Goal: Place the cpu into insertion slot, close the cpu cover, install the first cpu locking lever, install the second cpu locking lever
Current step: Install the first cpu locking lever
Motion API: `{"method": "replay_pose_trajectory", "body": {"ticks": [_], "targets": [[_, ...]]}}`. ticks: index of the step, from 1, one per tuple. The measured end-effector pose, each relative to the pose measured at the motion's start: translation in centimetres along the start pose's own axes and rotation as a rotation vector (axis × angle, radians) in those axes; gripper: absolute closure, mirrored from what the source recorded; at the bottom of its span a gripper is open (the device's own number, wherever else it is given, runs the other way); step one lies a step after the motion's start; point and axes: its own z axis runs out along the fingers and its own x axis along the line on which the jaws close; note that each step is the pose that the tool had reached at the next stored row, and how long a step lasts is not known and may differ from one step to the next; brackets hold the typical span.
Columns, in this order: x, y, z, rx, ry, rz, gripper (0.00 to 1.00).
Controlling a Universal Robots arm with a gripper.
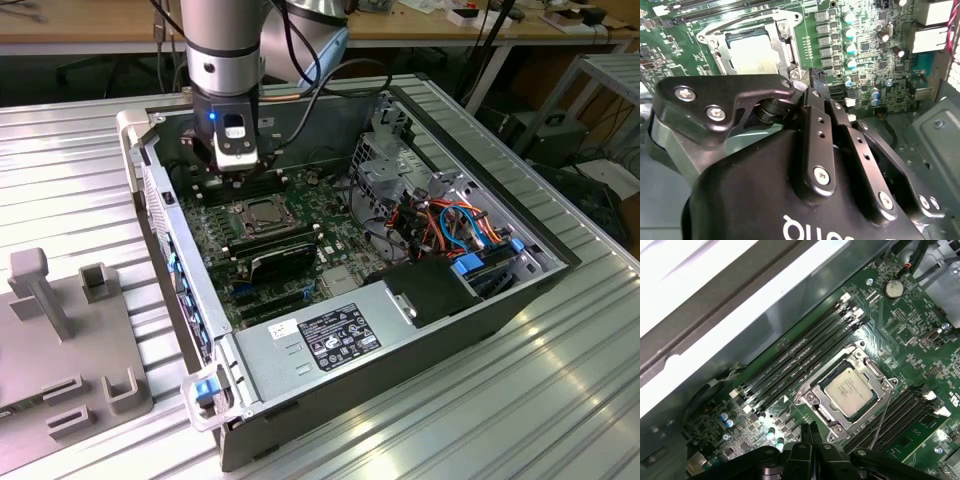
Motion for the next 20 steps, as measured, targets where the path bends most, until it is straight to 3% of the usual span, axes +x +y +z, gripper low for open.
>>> {"method": "replay_pose_trajectory", "body": {"ticks": [8, 16, 20], "targets": [[0.56, -0.4, 0.03, -0.0061, 0.0044, -0.067, 0.89], [1.14, 0.13, 0.07, -0.0115, 0.0085, -0.119, 0.89], [1.68, 0.76, 0.03, -0.0116, 0.012, -0.151, 0.89]]}}
